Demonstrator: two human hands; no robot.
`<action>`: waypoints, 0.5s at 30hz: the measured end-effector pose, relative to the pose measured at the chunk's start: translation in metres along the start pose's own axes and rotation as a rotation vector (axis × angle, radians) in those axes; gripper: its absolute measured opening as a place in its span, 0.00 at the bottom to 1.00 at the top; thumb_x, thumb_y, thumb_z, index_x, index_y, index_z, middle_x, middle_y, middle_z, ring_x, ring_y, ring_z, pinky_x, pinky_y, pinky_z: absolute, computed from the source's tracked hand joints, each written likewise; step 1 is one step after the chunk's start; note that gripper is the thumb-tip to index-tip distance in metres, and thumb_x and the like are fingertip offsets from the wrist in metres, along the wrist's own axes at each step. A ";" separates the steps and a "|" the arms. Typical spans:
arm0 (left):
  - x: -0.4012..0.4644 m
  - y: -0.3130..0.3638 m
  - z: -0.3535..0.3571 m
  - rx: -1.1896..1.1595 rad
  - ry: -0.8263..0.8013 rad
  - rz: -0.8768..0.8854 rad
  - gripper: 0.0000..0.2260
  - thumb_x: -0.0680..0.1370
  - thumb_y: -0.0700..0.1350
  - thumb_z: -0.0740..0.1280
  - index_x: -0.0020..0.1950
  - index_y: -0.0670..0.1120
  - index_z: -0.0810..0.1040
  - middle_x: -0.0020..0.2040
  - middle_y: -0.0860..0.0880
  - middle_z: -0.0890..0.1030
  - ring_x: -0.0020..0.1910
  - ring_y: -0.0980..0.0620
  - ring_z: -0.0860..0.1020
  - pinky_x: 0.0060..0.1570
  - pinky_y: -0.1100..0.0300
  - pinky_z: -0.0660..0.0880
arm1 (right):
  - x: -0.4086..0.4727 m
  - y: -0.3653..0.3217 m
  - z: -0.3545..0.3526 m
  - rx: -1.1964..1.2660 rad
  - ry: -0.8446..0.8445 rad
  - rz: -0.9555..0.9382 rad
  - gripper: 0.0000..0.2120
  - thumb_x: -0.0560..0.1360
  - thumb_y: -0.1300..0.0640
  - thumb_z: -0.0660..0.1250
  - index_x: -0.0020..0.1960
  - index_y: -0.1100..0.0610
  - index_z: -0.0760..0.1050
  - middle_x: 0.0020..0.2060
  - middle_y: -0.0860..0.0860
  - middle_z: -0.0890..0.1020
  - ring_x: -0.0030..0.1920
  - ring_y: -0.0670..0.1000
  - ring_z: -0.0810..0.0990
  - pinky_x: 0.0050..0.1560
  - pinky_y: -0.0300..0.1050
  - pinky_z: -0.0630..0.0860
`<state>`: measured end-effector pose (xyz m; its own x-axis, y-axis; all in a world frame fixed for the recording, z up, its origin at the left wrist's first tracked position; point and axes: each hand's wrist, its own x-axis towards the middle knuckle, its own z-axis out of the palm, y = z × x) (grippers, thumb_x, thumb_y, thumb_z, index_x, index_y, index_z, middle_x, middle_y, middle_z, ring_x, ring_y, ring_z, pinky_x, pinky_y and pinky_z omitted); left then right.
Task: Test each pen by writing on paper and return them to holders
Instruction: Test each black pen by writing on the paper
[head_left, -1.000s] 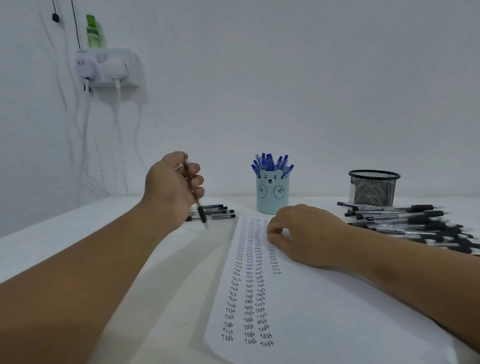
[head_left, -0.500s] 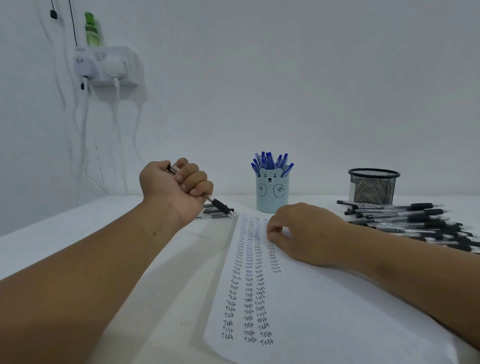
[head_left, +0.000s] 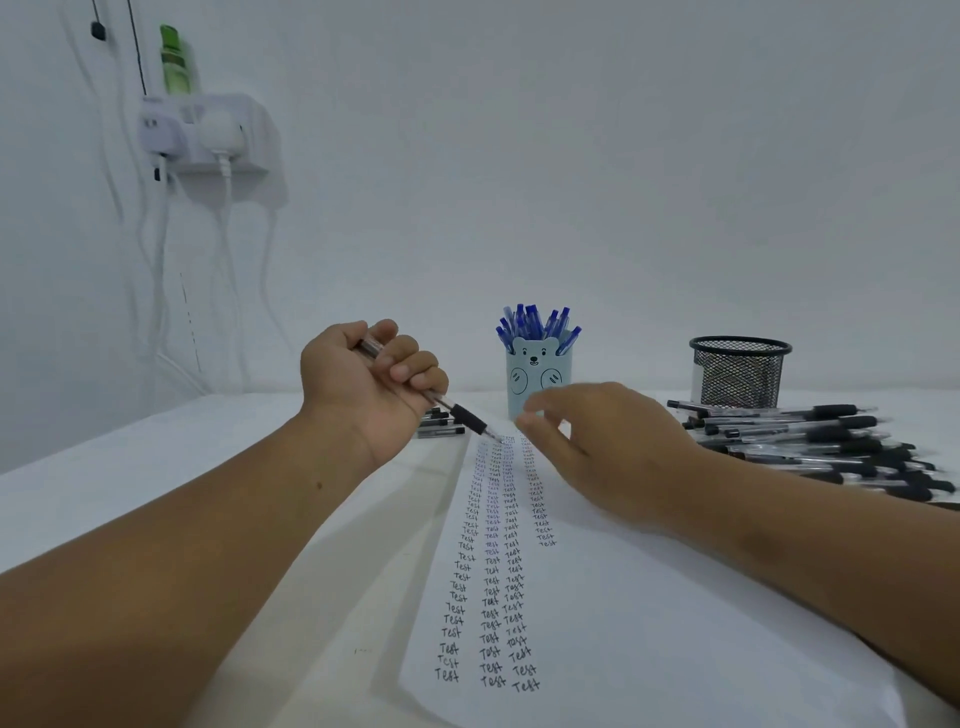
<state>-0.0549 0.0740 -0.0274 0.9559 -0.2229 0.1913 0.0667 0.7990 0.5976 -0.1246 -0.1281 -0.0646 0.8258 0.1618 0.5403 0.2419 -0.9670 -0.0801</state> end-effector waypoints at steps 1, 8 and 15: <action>-0.001 -0.003 0.003 0.005 -0.009 -0.003 0.09 0.77 0.43 0.52 0.39 0.45 0.67 0.27 0.51 0.60 0.24 0.52 0.60 0.30 0.63 0.62 | -0.001 -0.002 -0.001 0.032 0.057 -0.038 0.26 0.78 0.32 0.48 0.62 0.44 0.76 0.52 0.39 0.79 0.42 0.39 0.74 0.44 0.41 0.69; -0.014 -0.020 0.013 0.035 -0.154 -0.070 0.07 0.68 0.40 0.56 0.43 0.42 0.70 0.30 0.46 0.65 0.29 0.47 0.71 0.37 0.56 0.72 | 0.002 -0.007 0.006 -0.100 0.303 -0.260 0.23 0.76 0.34 0.56 0.48 0.47 0.84 0.36 0.42 0.67 0.32 0.45 0.65 0.27 0.37 0.57; -0.009 -0.016 0.004 0.487 -0.177 -0.053 0.14 0.83 0.48 0.54 0.51 0.42 0.76 0.47 0.40 0.82 0.50 0.39 0.80 0.57 0.47 0.76 | 0.004 0.002 -0.002 -0.042 0.082 -0.020 0.16 0.80 0.46 0.62 0.35 0.48 0.67 0.32 0.45 0.72 0.37 0.53 0.72 0.37 0.45 0.66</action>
<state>-0.0652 0.0614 -0.0355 0.8892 -0.3803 0.2545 -0.0677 0.4408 0.8951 -0.1217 -0.1298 -0.0604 0.7761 0.1666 0.6082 0.2354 -0.9713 -0.0343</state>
